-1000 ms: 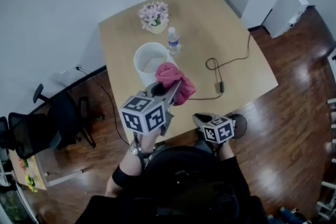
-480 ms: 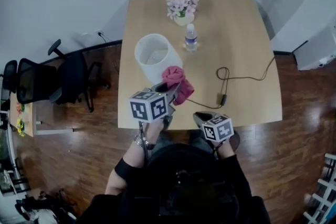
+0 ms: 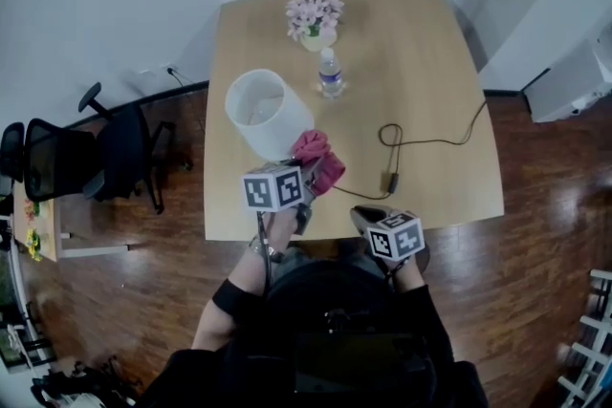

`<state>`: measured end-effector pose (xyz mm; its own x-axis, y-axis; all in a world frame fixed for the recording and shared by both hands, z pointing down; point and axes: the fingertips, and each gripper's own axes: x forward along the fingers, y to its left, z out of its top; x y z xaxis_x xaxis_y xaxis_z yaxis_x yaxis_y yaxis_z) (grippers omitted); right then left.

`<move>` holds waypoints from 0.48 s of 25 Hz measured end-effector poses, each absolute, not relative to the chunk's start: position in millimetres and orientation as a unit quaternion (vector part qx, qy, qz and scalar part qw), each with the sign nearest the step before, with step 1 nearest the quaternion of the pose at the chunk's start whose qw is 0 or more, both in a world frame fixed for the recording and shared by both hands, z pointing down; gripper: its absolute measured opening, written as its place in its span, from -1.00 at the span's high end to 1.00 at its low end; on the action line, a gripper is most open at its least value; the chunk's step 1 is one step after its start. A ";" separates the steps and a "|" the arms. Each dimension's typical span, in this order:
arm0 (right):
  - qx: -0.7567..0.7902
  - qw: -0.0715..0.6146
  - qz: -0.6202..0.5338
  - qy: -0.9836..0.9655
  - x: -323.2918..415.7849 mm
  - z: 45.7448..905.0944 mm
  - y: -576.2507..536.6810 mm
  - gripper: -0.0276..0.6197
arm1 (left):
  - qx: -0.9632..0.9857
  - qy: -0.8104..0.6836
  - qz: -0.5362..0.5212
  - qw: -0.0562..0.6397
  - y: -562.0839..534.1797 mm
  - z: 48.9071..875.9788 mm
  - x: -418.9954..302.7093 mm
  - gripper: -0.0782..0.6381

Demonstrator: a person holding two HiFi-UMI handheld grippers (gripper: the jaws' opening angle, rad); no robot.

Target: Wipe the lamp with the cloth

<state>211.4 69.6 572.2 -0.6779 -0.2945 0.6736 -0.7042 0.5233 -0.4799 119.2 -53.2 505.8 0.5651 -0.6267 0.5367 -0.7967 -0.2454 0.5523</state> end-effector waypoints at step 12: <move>0.344 0.247 0.396 -0.815 223.9 569.3 56.5 0.79 | 0.846 -0.359 0.183 0.349 -13.5 490.2 161.0 0.49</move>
